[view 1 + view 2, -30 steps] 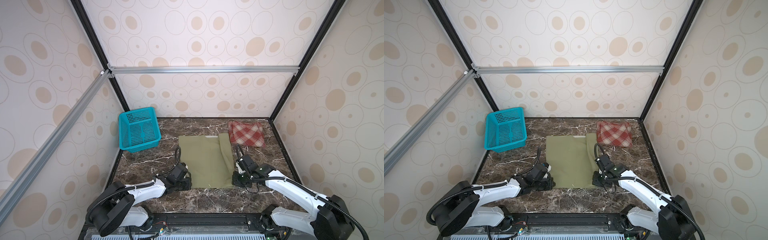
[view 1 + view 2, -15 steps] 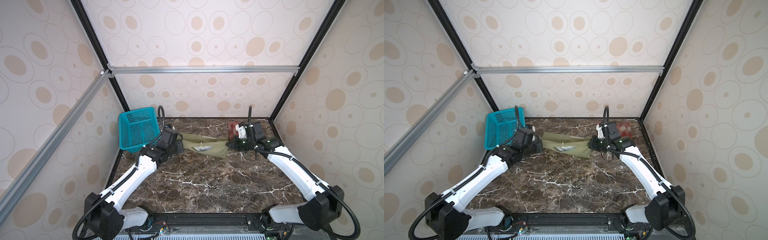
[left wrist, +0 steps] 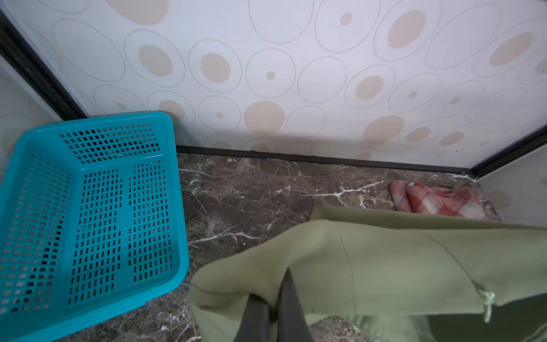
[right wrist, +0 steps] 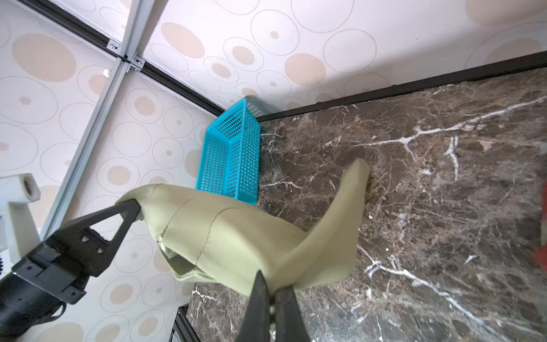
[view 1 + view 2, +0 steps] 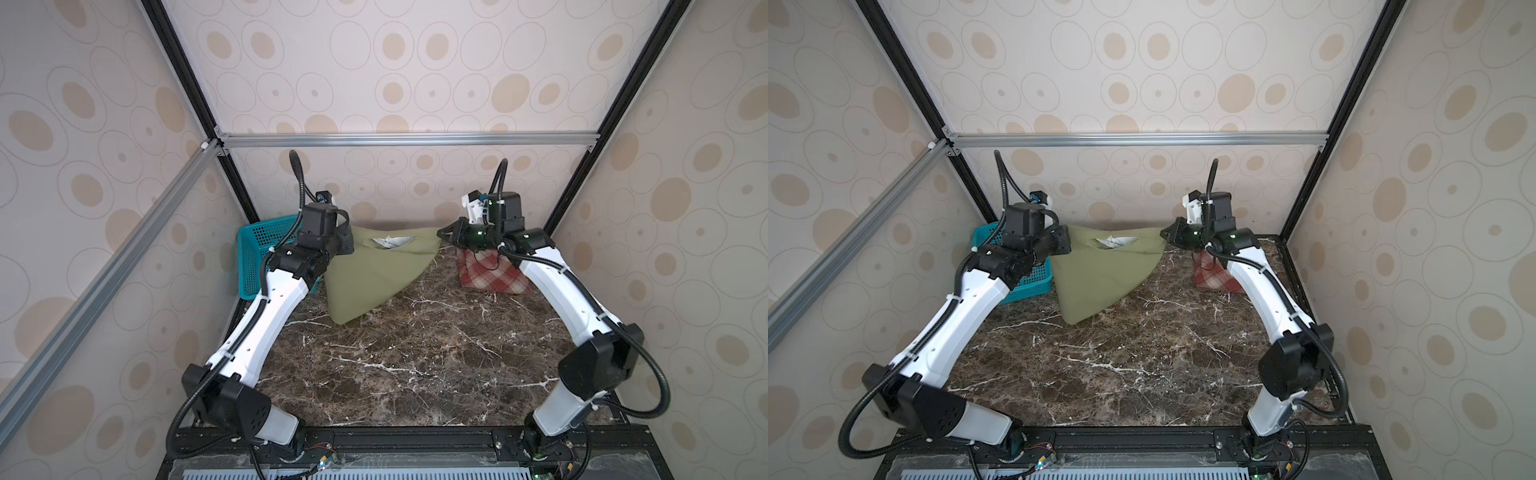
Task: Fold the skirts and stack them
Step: 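Lift the green skirt hem with both grippers and fold it toward the far edge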
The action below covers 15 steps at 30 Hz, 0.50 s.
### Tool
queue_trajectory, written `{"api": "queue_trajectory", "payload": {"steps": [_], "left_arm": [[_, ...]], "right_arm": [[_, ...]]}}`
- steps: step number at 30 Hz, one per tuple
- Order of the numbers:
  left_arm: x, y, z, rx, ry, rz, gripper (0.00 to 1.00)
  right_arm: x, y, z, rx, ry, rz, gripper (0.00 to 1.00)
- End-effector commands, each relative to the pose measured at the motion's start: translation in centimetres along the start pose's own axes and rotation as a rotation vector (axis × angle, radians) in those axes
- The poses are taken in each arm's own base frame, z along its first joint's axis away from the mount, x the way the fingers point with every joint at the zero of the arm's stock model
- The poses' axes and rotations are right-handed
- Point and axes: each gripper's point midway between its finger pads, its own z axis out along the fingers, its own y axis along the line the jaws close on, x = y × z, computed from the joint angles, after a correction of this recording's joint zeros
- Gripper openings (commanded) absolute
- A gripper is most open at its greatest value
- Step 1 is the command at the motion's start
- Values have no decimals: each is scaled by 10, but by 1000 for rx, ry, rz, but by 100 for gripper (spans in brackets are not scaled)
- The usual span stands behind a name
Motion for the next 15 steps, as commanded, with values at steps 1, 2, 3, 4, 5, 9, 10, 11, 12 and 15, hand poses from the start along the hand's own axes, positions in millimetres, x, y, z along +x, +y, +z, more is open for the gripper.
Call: {"api": "queue_trajectory", "payload": {"steps": [1,2,3,4,5,9,10,11,12,15], "left_arm": [[-56,19,9,-50,-125,11,0],[-67,21,13,-54,-140,9,0],[-78,22,16,-61,-157,11,0],[-90,22,16,-69,-177,15,0],[-99,22,16,-77,-193,22,0],[-129,21,3,-88,-251,42,0],[-130,20,-1,-85,-254,43,0],[-130,19,-5,-73,-256,40,0],[-127,17,-8,-58,-252,39,0],[-100,13,-13,3,-217,16,0]], "right_arm": [[-34,-12,11,-3,-31,9,0],[-43,-13,17,-13,-36,0,0],[-53,-13,22,-20,-45,-5,0],[-63,-14,26,-17,-52,-7,0],[-71,-13,28,-23,-60,-18,0],[-95,5,26,-65,-87,-55,0],[-96,10,24,-81,-90,-64,0],[-96,13,21,-89,-89,-65,0],[-93,15,20,-91,-83,-67,0],[-72,11,14,-79,-41,-72,0]]}}
